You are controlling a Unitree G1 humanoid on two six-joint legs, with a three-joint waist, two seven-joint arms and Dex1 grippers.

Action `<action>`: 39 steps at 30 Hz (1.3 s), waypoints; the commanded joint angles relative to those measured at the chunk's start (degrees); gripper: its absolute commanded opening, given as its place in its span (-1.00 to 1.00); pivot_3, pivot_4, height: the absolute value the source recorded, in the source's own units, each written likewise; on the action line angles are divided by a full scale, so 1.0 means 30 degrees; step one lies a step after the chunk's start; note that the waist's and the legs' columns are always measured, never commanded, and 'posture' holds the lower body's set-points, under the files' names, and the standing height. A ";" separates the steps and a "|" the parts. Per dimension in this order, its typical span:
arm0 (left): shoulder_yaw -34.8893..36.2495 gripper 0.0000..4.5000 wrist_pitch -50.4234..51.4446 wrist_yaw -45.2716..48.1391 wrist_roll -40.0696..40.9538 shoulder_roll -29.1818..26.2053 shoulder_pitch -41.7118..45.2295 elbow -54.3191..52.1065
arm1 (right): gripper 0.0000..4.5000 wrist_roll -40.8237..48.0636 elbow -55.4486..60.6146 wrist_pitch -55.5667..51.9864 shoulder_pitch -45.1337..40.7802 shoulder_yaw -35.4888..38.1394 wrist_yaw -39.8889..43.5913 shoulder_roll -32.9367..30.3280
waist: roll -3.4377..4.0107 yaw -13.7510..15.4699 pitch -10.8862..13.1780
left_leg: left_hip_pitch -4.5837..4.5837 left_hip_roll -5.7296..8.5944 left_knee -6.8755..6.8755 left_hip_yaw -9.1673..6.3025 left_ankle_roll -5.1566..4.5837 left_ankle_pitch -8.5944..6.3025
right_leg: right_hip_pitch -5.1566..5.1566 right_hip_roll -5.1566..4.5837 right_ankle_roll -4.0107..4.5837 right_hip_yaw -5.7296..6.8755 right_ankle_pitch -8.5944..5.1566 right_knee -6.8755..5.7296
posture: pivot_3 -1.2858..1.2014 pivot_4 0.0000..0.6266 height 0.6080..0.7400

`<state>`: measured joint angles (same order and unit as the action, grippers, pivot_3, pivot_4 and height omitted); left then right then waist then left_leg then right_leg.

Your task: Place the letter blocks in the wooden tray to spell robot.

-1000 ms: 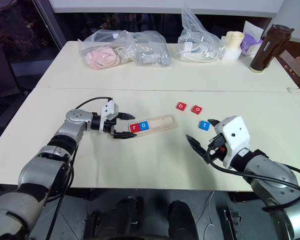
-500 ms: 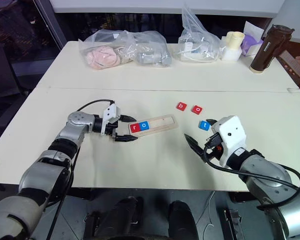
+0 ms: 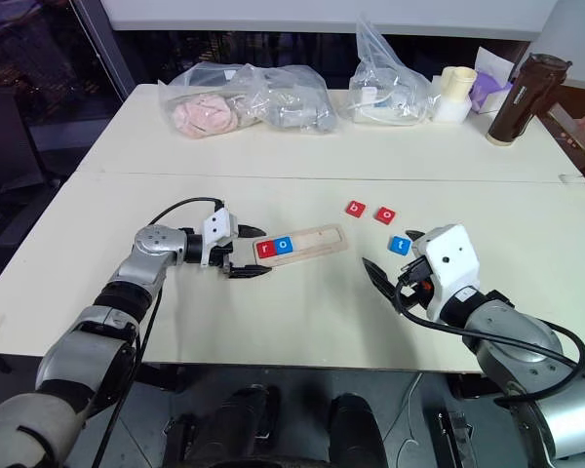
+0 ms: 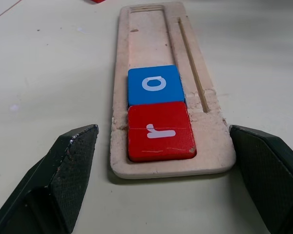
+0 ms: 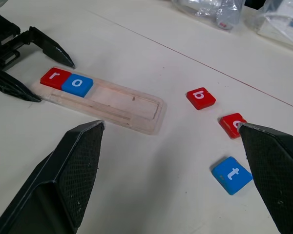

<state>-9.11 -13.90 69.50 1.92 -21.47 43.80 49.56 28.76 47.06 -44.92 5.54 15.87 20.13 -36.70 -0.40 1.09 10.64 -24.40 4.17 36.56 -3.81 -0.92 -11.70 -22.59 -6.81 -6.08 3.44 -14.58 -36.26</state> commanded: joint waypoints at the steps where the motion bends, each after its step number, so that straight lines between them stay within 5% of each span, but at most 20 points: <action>1: -0.0248 1.00 0.0639 -0.0551 -0.0400 0.0092 -0.0601 -0.0120 | 0.98 -0.0230 0.0252 0.0510 -0.0230 0.0012 -0.0014 0.0100 | 0.0017 0.0019 -0.0015 | 0.0002 0.0000 0.0000 -0.0001 0.0000 0.0000 | 0.0003 -0.0001 0.0000 -0.0002 0.0000 0.0002 | 0.03 -0.52 0.97; 11: -0.0386 1.00 0.2174 0.0689 -0.0023 0.0081 -0.0735 -0.0224 | 0.98 -0.0512 -0.0089 0.0610 -0.0623 -0.0177 0.0196 -0.0011 | 0.0027 0.0030 -0.0025 | 0.0000 0.0001 -0.0002 0.0001 -0.0001 0.0000 | 0.0000 0.0002 -0.0005 -0.0003 0.0002 0.0005 | 0.03 -0.52 0.97; 16: -0.0426 0.39 0.2024 0.0773 -0.0103 0.0092 -0.0628 0.0098 | 1.00 -0.0620 -0.0003 0.0609 -0.0546 -0.0167 0.0207 0.0035 | 0.0028 0.0022 -0.0025 | 0.0000 0.0001 -0.0018 0.0001 -0.0001 0.0000 | -0.0004 0.0002 -0.0006 -0.0003 0.0002 0.0019 | 0.03 -0.52 0.97; 23: -0.0603 0.39 0.1881 0.1466 -0.0004 0.0052 -0.0834 -0.0259 | 1.00 -0.0693 0.0005 0.0631 -0.0463 -0.0180 0.0176 0.0050 | 0.0028 0.0017 -0.0025 | -0.0001 0.0001 -0.0022 0.0001 0.0000 -0.0001 | -0.0004 0.0002 -0.0006 -0.0003 0.0001 0.0024 | 0.03 -0.52 0.97; 39: -0.2091 0.39 0.4008 0.3191 0.0529 -0.0081 -0.3721 -0.7094 | 1.00 -0.0913 -0.0161 0.0590 -0.0855 -0.0279 0.0167 0.0093 | 0.0030 -0.0009 -0.0026 | -0.0007 0.0002 -0.0107 0.0003 0.0000 -0.0001 | -0.0033 -0.0011 0.0000 -0.0015 -0.0003 0.0065 | 0.03 -0.52 0.97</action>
<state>-12.45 -3.02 77.52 4.19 -21.85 34.08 29.48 26.05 45.68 -44.01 3.88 14.36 20.66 -36.68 -0.31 1.06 10.57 -24.43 4.18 36.24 -3.80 -0.92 -11.70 -22.69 -6.85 -6.07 3.40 -14.59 -36.06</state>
